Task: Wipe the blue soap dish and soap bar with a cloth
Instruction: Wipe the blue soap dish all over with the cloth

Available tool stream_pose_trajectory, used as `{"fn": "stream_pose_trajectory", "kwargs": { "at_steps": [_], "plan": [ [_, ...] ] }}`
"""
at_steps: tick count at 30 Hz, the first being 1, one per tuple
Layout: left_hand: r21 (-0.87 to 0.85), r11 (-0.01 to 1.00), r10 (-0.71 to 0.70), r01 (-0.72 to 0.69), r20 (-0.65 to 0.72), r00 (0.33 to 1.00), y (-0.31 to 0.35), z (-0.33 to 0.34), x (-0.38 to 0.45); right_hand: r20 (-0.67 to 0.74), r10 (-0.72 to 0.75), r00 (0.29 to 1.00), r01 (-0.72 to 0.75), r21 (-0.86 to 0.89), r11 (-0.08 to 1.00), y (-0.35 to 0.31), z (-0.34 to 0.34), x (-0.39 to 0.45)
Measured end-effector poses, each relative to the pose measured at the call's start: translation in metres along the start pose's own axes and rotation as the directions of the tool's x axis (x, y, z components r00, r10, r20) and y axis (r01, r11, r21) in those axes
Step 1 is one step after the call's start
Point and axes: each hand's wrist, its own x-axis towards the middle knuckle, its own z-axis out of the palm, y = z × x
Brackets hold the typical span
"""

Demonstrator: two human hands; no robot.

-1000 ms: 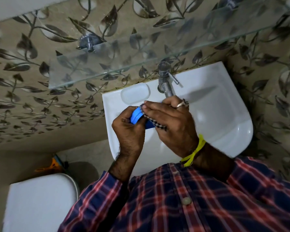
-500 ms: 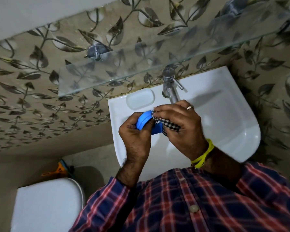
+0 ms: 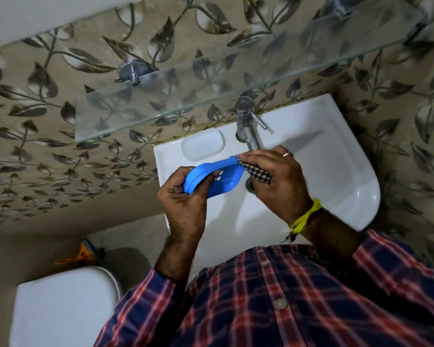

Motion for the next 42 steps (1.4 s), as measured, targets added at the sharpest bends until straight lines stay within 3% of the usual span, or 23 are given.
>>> {"fn": "stream_pose_trajectory", "kwargs": {
  "at_steps": [2,7,11,14,17,19,21,24,26,28,33,38,42],
  "plan": [
    [0.017,1.000,-0.007,0.007,0.022,1.000,0.000,0.002,-0.002,-0.021,0.013,1.000,-0.013,0.003,1.000,-0.003,0.001,0.001],
    [0.057,0.995,0.078,-0.082,0.062,0.995,-0.002,-0.001,-0.002,0.041,-0.204,0.978,0.202,0.050,0.978,-0.024,0.007,0.006],
    [-0.023,1.000,0.014,-0.014,0.005,1.000,0.002,0.001,0.000,0.043,-0.085,0.995,0.082,0.072,0.994,-0.009,0.001,0.007],
    [-0.145,0.987,-0.070,0.066,-0.022,0.997,0.001,0.006,0.001,-0.044,0.006,0.999,0.000,0.140,0.990,-0.012,0.007,0.006],
    [-0.150,0.974,-0.168,0.170,0.029,0.985,0.002,0.010,-0.003,-0.122,-0.028,0.992,0.042,0.118,0.992,-0.004,0.005,0.006],
    [-0.014,0.981,-0.192,0.195,0.112,0.975,0.002,0.008,-0.001,-0.076,-0.124,0.989,0.123,-0.013,0.992,0.004,-0.002,0.005],
    [0.258,0.957,-0.195,0.129,0.247,0.949,0.006,0.005,0.008,-0.011,-0.216,0.976,0.212,-0.142,0.967,0.005,-0.007,0.004],
    [0.611,0.786,-0.195,-0.095,0.391,0.900,0.019,0.015,0.016,0.018,-0.305,0.952,0.303,-0.194,0.933,-0.004,-0.003,0.009],
    [0.669,0.737,-0.182,-0.097,0.334,0.925,0.027,0.023,0.016,0.017,-0.348,0.937,0.345,-0.183,0.920,-0.012,0.000,0.011],
    [0.657,0.750,-0.133,-0.074,0.259,0.957,0.027,0.024,0.015,0.032,-0.358,0.933,0.359,-0.151,0.921,-0.015,-0.004,0.013],
    [0.628,0.778,-0.165,0.017,0.178,0.970,0.027,0.023,0.013,-0.018,-0.124,0.992,0.124,-0.007,0.992,-0.008,-0.012,0.011],
    [0.536,0.844,-0.106,0.021,0.129,0.986,0.030,0.019,0.009,-0.043,-0.215,0.976,0.215,-0.018,0.977,-0.014,-0.006,0.011],
    [0.512,0.854,-0.160,0.091,0.092,0.983,0.027,0.019,0.009,-0.105,-0.084,0.991,0.086,0.016,0.996,-0.013,-0.004,0.008]
  ]
}}
